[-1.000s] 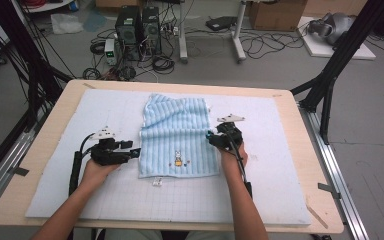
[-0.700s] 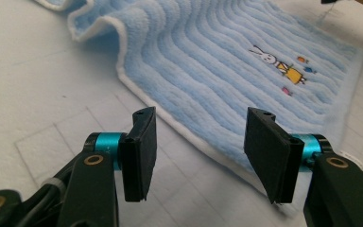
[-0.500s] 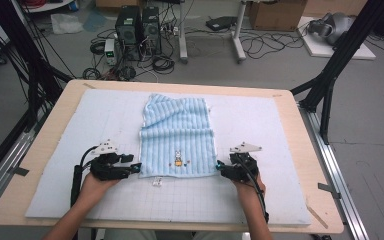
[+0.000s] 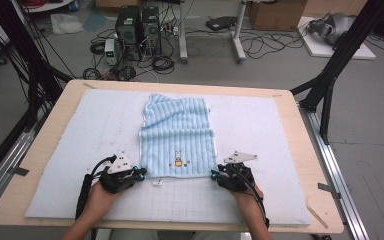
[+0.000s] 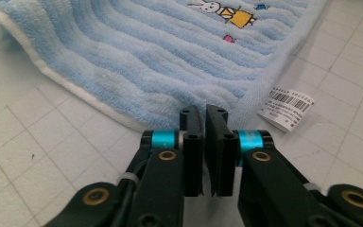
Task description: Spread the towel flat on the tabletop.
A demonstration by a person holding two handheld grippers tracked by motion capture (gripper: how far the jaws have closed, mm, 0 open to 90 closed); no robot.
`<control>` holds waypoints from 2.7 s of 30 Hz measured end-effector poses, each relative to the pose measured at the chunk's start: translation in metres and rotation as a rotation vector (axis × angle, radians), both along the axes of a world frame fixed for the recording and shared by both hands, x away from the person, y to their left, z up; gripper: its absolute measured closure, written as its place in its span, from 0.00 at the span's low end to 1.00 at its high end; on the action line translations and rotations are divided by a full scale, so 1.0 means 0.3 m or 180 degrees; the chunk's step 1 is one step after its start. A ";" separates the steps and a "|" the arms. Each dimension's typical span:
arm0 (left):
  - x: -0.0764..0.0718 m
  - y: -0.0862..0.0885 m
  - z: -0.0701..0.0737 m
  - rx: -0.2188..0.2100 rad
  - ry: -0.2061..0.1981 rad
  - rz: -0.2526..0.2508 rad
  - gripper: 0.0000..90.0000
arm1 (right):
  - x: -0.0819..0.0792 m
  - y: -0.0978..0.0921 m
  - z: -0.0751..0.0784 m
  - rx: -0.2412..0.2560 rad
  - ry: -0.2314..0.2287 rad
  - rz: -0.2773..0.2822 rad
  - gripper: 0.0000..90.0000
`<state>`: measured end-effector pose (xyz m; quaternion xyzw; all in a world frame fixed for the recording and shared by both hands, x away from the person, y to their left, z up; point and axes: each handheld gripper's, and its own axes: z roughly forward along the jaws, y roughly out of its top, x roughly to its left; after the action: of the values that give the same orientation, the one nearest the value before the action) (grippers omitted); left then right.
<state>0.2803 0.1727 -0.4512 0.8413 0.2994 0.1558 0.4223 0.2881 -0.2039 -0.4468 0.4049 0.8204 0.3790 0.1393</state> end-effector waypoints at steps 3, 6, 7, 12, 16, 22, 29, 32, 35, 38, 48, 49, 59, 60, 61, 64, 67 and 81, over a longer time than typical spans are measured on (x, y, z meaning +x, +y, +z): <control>-0.005 0.017 0.000 -0.0120 0.0127 0.0016 0.97 | -0.011 0.001 0.001 -0.0012 0.0010 0.0101 0.90; -0.014 0.038 0.001 -0.0206 0.0206 -0.0031 0.97 | -0.030 -0.006 0.001 0.0036 0.0044 0.0072 0.91; -0.018 0.044 0.001 -0.0240 0.0224 -0.0051 0.97 | -0.042 -0.007 0.001 0.0040 0.0048 0.0067 0.91; -0.041 0.074 0.001 -0.0394 0.0327 -0.0099 0.97 | -0.120 0.000 0.009 -0.0010 0.0002 0.0136 0.91; -0.077 0.095 0.001 -0.0469 0.0408 -0.0157 0.97 | -0.173 0.002 0.021 0.0014 -0.0056 0.0184 0.91; -0.151 0.130 0.011 -0.0534 0.0462 -0.0258 0.97 | -0.245 0.005 0.036 0.0027 -0.0052 0.0349 0.91; -0.221 0.150 0.006 -0.0526 0.0496 -0.0347 0.97 | -0.327 0.010 0.040 0.0050 0.0002 0.0493 0.89; -0.215 0.168 0.016 -0.0672 0.0414 -0.0169 0.82 | -0.317 -0.006 0.051 0.0200 -0.0082 0.0359 0.76; -0.186 0.193 0.020 -0.0821 0.0286 0.0148 0.59 | -0.244 -0.035 0.053 0.0337 -0.0084 0.0132 0.65; -0.157 0.215 0.027 -0.0917 0.0203 0.0297 0.55 | -0.162 -0.042 0.040 0.0275 -0.0089 0.0044 0.64; -0.077 0.175 0.046 -0.0985 0.0137 0.0334 0.54 | -0.076 0.004 0.050 0.0274 -0.0120 -0.0055 0.64; -0.068 0.165 0.038 -0.0961 0.0165 0.0329 0.54 | -0.075 0.006 0.053 0.0288 -0.0132 -0.0061 0.65; -0.046 0.073 -0.004 -0.0340 0.0335 0.0314 0.77 | -0.070 0.044 0.008 0.0010 0.0034 0.0063 0.82; -0.051 0.067 -0.003 -0.0281 0.0290 0.0331 0.81 | -0.073 0.049 0.004 -0.0021 0.0053 0.0056 0.86; -0.054 0.064 -0.003 -0.0244 0.0259 0.0325 0.85 | -0.072 0.049 0.005 -0.0018 0.0054 0.0086 0.90; -0.061 0.060 -0.002 -0.0193 0.0217 0.0267 0.96 | -0.077 0.053 0.006 -0.0020 0.0077 0.0122 0.95; -0.063 0.071 -0.002 -0.0261 0.0292 0.0223 0.97 | -0.079 0.047 0.006 0.0013 0.0096 0.0145 0.96; -0.139 0.117 -0.001 -0.0447 0.0576 -0.0038 0.97 | -0.187 0.026 0.023 0.0052 0.0186 0.0377 0.96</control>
<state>0.2385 0.2078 -0.4513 0.8220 0.3415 0.0554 0.4524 0.2320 -0.1961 -0.4398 0.3676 0.8435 0.3813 0.0894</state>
